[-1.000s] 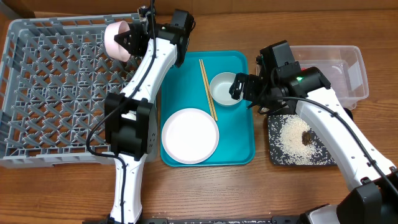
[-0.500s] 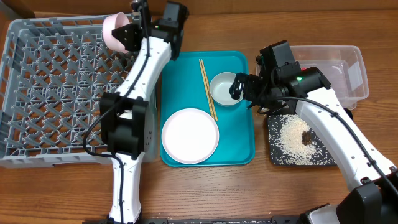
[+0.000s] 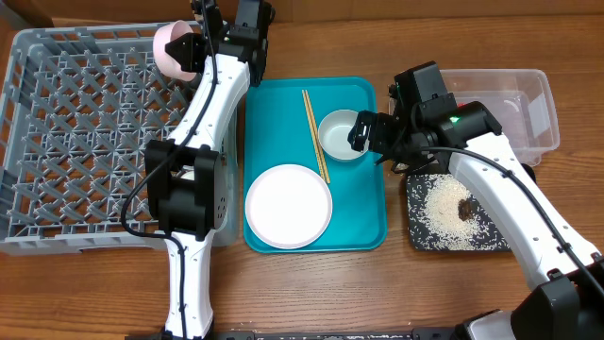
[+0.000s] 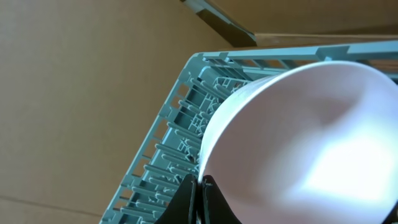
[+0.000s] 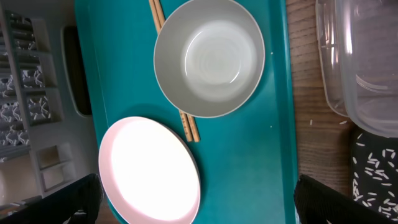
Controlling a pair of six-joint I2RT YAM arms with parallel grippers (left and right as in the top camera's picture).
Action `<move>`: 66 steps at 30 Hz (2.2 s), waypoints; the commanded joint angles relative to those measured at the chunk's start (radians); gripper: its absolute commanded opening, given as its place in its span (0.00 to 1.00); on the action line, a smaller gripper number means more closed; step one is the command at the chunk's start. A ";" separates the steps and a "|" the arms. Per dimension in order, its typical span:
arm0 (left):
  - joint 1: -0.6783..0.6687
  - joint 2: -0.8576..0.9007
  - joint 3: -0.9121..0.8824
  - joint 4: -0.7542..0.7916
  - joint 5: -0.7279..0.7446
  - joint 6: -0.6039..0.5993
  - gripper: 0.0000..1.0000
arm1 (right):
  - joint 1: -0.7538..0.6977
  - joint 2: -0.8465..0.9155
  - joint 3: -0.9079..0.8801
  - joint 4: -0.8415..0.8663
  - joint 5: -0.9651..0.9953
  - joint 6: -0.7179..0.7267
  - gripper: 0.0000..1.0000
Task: Sort waste into correct bins and load items into the dishwasher
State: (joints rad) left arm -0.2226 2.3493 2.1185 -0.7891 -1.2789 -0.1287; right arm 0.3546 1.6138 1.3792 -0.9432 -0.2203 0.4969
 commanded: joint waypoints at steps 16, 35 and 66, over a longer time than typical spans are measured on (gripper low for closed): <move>-0.027 0.098 -0.006 0.090 -0.181 0.204 0.04 | 0.004 -0.016 0.028 0.003 0.011 0.000 1.00; -0.184 0.067 -0.006 0.083 -0.206 0.243 0.41 | 0.004 -0.016 0.028 0.003 0.011 0.000 1.00; -0.184 -0.147 0.105 -0.365 1.335 -0.037 0.37 | 0.004 -0.016 0.028 0.003 0.011 0.000 1.00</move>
State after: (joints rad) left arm -0.3973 2.2684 2.1906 -1.1564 -0.4118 -0.1143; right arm 0.3546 1.6138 1.3792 -0.9436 -0.2203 0.4969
